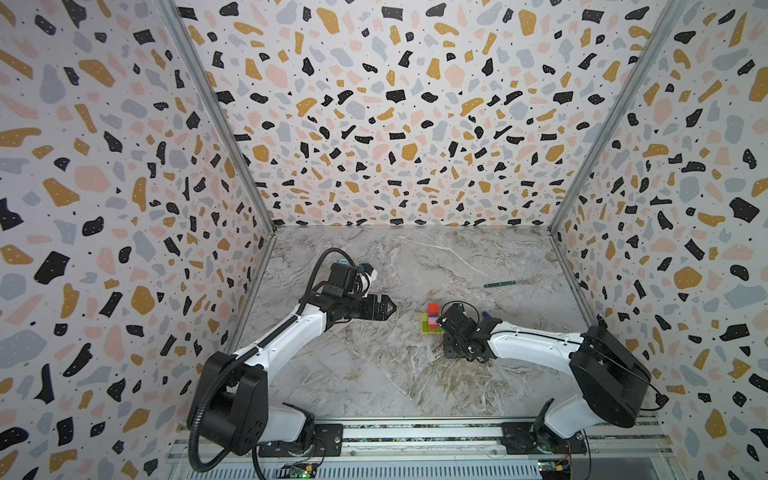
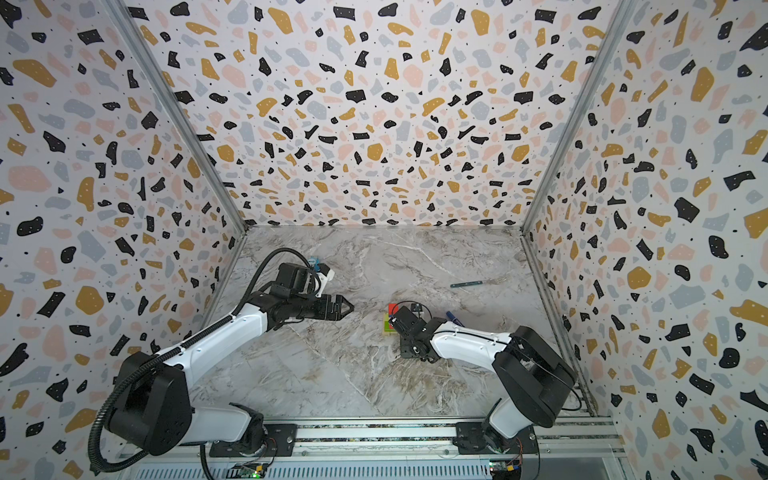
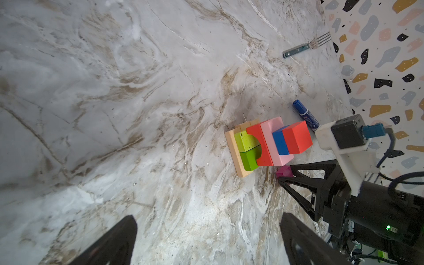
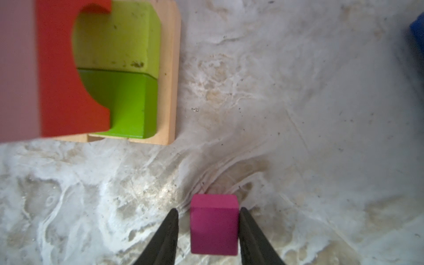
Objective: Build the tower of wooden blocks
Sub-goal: 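Lower the open right gripper around the magenta cube and close, then lift the magenta cube and carry it over the stack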
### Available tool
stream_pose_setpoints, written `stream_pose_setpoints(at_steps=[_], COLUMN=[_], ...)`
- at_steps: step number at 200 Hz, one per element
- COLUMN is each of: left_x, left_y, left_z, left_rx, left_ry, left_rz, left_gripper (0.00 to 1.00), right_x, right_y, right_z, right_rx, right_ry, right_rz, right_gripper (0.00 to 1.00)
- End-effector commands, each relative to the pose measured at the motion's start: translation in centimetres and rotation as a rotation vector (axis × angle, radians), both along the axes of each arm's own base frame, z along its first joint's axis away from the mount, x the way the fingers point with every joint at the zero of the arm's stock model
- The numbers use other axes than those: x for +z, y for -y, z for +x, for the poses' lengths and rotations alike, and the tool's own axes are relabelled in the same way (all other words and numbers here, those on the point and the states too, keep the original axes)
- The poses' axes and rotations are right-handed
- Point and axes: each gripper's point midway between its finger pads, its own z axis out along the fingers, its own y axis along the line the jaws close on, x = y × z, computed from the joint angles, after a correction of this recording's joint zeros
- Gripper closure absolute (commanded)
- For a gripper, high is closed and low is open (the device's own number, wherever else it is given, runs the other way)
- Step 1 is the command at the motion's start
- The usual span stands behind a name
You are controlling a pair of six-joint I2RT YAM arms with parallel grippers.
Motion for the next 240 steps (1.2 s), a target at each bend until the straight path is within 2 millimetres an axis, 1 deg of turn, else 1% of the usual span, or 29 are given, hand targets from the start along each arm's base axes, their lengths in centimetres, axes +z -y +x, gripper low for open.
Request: stream_pose_setpoints(at_steps=[1,192,221,240], left_x=[0.5,0.5,0.5,0.4], left_y=[0.0,0.0,0.0,0.0], left_z=[0.2,0.2,0.3,0.2], left_rx=[0.005,0.005,0.006,0.005], left_ry=[0.021,0.022,0.02,0.018], left_rz=[-0.014,-0.013,-0.014,-0.015], left_gripper=[0.02,0.02,0.01,0.02], right_x=[0.4,0.5,1.2,2.0], right_y=[0.1,0.9,0.9,0.8], right_z=[0.4,0.5,0.6,0.7], right_rx=[-0.004,-0.023,-0.022,-0.017], right_ry=[0.005,0.01,0.014,0.019], right_rz=[-0.018,-0.058,-0.059,-0.06], right_gripper=[0.56,0.68,0.7,0.7])
